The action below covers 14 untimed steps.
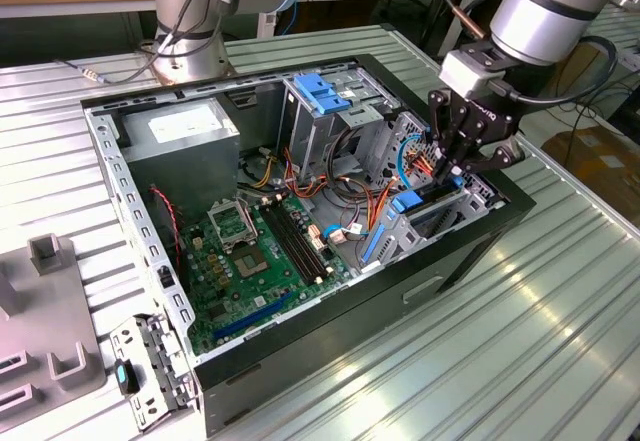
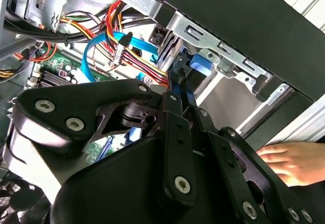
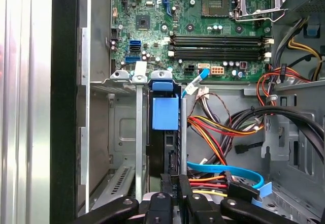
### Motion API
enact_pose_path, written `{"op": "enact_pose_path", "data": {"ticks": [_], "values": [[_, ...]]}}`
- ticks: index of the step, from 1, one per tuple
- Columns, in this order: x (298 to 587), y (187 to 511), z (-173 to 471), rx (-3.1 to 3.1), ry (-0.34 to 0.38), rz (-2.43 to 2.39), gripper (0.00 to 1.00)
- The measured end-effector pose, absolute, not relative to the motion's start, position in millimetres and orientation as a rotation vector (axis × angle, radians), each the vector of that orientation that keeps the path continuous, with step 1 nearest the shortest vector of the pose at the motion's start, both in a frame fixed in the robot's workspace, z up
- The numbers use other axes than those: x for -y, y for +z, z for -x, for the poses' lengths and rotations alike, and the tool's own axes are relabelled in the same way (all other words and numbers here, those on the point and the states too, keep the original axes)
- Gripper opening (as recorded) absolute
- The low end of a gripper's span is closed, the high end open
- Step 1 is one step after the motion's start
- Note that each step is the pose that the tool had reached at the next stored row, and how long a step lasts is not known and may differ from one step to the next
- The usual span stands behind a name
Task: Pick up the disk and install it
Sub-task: 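Insert the first disk wire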
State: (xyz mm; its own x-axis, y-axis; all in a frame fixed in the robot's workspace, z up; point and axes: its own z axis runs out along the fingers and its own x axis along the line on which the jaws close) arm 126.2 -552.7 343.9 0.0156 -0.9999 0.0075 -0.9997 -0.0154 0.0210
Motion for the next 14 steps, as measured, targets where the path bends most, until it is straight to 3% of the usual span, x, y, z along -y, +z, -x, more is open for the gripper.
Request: {"op": "enact_pose_path", "data": {"ticks": [12,14], "values": [[552.7,339.9,-126.2,2.190,-0.016,-2.224,0.17],[552.8,340.1,-126.2,2.190,-0.016,-2.224,0.24]]}}
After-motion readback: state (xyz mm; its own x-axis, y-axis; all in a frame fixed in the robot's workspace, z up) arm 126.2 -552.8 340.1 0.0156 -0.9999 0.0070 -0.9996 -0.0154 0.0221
